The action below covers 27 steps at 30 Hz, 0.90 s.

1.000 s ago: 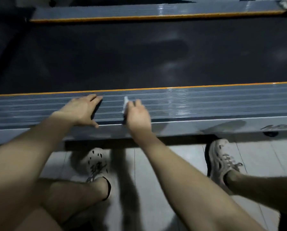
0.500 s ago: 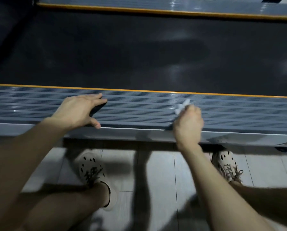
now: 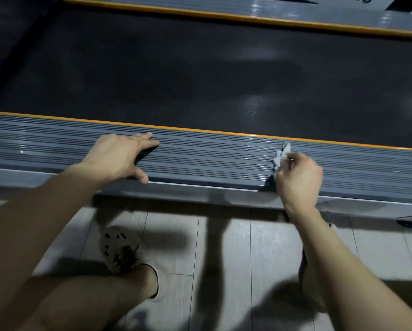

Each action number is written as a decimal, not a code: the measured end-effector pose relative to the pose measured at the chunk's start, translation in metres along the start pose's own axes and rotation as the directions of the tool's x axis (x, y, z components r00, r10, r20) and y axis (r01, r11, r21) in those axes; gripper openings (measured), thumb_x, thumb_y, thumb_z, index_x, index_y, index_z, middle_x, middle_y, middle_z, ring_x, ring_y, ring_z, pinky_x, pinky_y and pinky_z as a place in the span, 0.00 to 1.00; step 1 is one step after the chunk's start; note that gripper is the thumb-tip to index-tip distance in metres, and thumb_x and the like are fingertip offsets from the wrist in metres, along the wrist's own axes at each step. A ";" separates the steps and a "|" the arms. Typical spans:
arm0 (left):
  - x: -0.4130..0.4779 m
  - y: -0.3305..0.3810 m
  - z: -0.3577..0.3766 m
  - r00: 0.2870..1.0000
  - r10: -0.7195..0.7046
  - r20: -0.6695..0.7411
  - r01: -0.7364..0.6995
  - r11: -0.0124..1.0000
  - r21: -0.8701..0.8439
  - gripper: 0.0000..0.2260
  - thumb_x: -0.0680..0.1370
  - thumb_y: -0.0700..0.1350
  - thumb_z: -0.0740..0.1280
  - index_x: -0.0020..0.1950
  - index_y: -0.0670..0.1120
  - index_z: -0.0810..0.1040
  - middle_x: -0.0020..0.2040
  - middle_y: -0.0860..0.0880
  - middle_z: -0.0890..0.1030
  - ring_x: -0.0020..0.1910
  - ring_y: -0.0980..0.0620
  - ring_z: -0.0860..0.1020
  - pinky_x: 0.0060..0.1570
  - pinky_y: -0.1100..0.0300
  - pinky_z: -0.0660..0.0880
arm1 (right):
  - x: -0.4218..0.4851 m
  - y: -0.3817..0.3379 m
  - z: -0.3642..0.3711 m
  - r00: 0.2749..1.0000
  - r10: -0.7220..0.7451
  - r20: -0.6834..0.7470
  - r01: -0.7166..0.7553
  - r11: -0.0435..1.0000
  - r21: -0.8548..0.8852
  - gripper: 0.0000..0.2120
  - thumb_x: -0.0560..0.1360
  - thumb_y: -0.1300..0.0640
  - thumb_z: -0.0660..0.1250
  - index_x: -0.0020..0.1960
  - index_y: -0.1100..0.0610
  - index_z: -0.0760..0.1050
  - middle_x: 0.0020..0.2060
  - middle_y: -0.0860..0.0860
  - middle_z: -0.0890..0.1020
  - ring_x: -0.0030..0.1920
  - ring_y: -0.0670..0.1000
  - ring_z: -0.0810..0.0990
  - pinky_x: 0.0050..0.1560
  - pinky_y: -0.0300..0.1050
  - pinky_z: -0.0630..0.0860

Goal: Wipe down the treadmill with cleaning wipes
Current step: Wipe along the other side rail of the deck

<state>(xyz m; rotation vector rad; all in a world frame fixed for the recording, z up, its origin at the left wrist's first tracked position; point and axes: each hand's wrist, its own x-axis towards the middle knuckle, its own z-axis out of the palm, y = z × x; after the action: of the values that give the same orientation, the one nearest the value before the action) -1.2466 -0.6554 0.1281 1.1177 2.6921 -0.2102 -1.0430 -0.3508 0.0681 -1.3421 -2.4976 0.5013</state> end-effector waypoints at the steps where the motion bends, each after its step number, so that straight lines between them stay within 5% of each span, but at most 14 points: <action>1: 0.001 0.000 0.000 1.000 0.002 -0.006 -0.002 1.000 0.002 0.53 0.66 0.69 0.81 0.86 0.63 0.60 0.85 0.63 0.57 0.81 0.55 0.67 0.64 0.52 0.74 | -0.002 -0.012 0.010 1.000 0.011 0.005 -0.011 1.000 -0.002 0.09 0.82 0.58 0.65 0.51 0.61 0.83 0.43 0.62 0.85 0.44 0.66 0.83 0.40 0.49 0.67; 5: 0.002 -0.002 0.002 1.000 -0.008 -0.024 0.008 1.000 0.022 0.53 0.65 0.72 0.79 0.85 0.66 0.59 0.85 0.65 0.56 0.79 0.55 0.70 0.58 0.53 0.74 | -0.025 -0.130 0.079 0.956 -0.261 0.133 0.247 0.963 0.110 0.11 0.84 0.57 0.64 0.55 0.59 0.85 0.46 0.56 0.86 0.48 0.60 0.85 0.40 0.45 0.64; 7: 0.002 -0.003 0.003 1.000 -0.018 -0.014 0.018 1.000 0.007 0.53 0.64 0.74 0.78 0.85 0.67 0.59 0.84 0.66 0.56 0.78 0.56 0.71 0.58 0.53 0.73 | -0.035 -0.181 0.098 0.888 -0.377 0.262 0.347 0.925 0.153 0.12 0.84 0.59 0.66 0.63 0.60 0.83 0.47 0.56 0.85 0.48 0.60 0.84 0.40 0.47 0.69; 9: 0.003 -0.005 0.004 0.999 -0.032 -0.002 0.032 0.999 0.005 0.54 0.63 0.74 0.78 0.85 0.67 0.59 0.84 0.67 0.57 0.77 0.55 0.73 0.58 0.53 0.74 | -0.032 -0.188 0.101 0.833 -0.447 0.327 0.408 0.894 0.184 0.10 0.83 0.59 0.68 0.61 0.59 0.84 0.46 0.55 0.85 0.47 0.60 0.85 0.40 0.50 0.75; 12: 0.004 -0.008 0.004 0.999 -0.034 -0.019 0.033 0.999 -0.014 0.56 0.61 0.74 0.79 0.85 0.65 0.59 0.83 0.65 0.62 0.75 0.51 0.75 0.61 0.51 0.75 | -0.005 -0.125 0.079 0.908 -0.371 0.194 0.350 0.927 0.134 0.21 0.87 0.47 0.60 0.50 0.58 0.85 0.43 0.54 0.88 0.47 0.61 0.87 0.40 0.50 0.78; 15: 0.009 -0.011 0.005 1.000 -0.004 0.013 0.005 0.998 -0.056 0.59 0.60 0.70 0.83 0.86 0.60 0.60 0.83 0.58 0.66 0.80 0.50 0.67 0.69 0.47 0.72 | 0.024 -0.042 0.033 0.986 -0.164 0.014 0.164 0.986 0.037 0.28 0.88 0.42 0.55 0.44 0.58 0.82 0.38 0.58 0.87 0.42 0.66 0.84 0.35 0.49 0.67; 19: 0.019 -0.032 0.010 0.993 -0.078 0.093 0.084 0.994 -0.068 0.74 0.50 0.82 0.76 0.88 0.57 0.48 0.87 0.49 0.56 0.86 0.45 0.53 0.82 0.42 0.59 | 0.019 -0.051 0.022 0.997 -0.042 -0.070 0.043 0.999 0.016 0.25 0.86 0.47 0.54 0.47 0.60 0.83 0.43 0.62 0.86 0.46 0.67 0.83 0.40 0.51 0.70; 22: 0.023 -0.051 0.019 0.974 -0.131 0.183 0.150 0.984 -0.093 0.81 0.44 0.90 0.66 0.88 0.56 0.41 0.89 0.49 0.46 0.88 0.48 0.43 0.85 0.41 0.48 | -0.007 -0.147 0.071 0.953 -0.289 0.096 0.284 0.957 0.055 0.15 0.87 0.54 0.60 0.56 0.58 0.84 0.47 0.58 0.87 0.50 0.62 0.85 0.41 0.47 0.63; 24: 0.026 -0.054 0.026 0.974 -0.128 0.185 0.147 0.985 -0.093 0.81 0.44 0.91 0.64 0.89 0.54 0.42 0.89 0.49 0.49 0.88 0.48 0.45 0.85 0.42 0.48 | -0.027 -0.206 0.098 0.868 -0.443 0.224 0.428 0.897 0.114 0.12 0.85 0.59 0.63 0.65 0.58 0.82 0.50 0.57 0.84 0.50 0.61 0.84 0.42 0.47 0.66; 27: 0.032 -0.056 0.027 0.983 -0.109 0.145 0.120 0.990 -0.069 0.80 0.45 0.91 0.64 0.88 0.51 0.49 0.86 0.46 0.57 0.86 0.44 0.54 0.84 0.43 0.53 | -0.030 -0.221 0.107 0.813 -0.511 0.280 0.470 0.859 0.205 0.11 0.86 0.58 0.65 0.64 0.59 0.81 0.51 0.56 0.83 0.49 0.59 0.82 0.42 0.48 0.67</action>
<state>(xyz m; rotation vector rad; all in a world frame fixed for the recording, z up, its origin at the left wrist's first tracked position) -1.3045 -0.6790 0.0966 0.8920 2.6167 -0.1940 -1.2339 -0.5087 0.0614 -0.5470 -2.8717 0.7900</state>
